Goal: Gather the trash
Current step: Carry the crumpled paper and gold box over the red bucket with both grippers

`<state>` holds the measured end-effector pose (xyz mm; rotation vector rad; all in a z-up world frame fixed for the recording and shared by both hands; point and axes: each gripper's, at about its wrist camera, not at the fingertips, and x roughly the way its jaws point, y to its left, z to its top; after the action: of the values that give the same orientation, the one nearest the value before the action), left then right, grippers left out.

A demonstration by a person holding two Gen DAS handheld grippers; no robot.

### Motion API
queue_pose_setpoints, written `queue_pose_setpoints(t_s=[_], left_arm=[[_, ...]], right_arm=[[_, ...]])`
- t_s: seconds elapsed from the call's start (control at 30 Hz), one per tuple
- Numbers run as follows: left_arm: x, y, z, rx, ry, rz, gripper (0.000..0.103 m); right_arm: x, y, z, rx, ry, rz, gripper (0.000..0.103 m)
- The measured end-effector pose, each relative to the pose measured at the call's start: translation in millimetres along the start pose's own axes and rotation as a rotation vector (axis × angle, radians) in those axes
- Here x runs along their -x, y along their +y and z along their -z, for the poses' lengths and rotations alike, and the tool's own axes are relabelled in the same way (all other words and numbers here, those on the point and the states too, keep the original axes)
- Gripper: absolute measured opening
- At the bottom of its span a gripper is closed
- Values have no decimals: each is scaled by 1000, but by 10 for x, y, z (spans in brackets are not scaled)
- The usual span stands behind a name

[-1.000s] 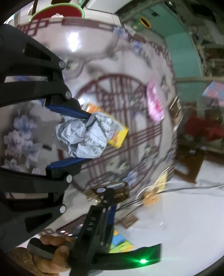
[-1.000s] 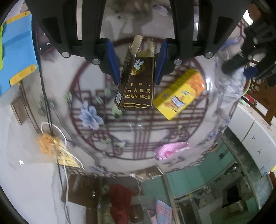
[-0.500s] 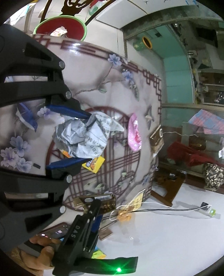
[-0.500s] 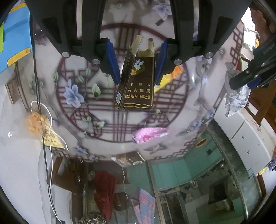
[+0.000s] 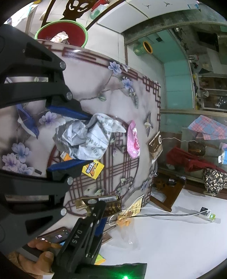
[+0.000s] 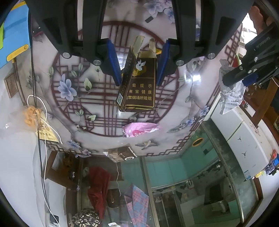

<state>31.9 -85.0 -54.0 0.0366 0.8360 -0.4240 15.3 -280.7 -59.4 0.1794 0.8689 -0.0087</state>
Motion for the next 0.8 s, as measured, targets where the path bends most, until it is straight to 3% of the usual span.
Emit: queue_pose_setpoints(t_s=[0.8], left_arm=[[22,346,-43,27,-8,-32,42]], right_arm=[[-31,366,-93,48,-13,-5,40]])
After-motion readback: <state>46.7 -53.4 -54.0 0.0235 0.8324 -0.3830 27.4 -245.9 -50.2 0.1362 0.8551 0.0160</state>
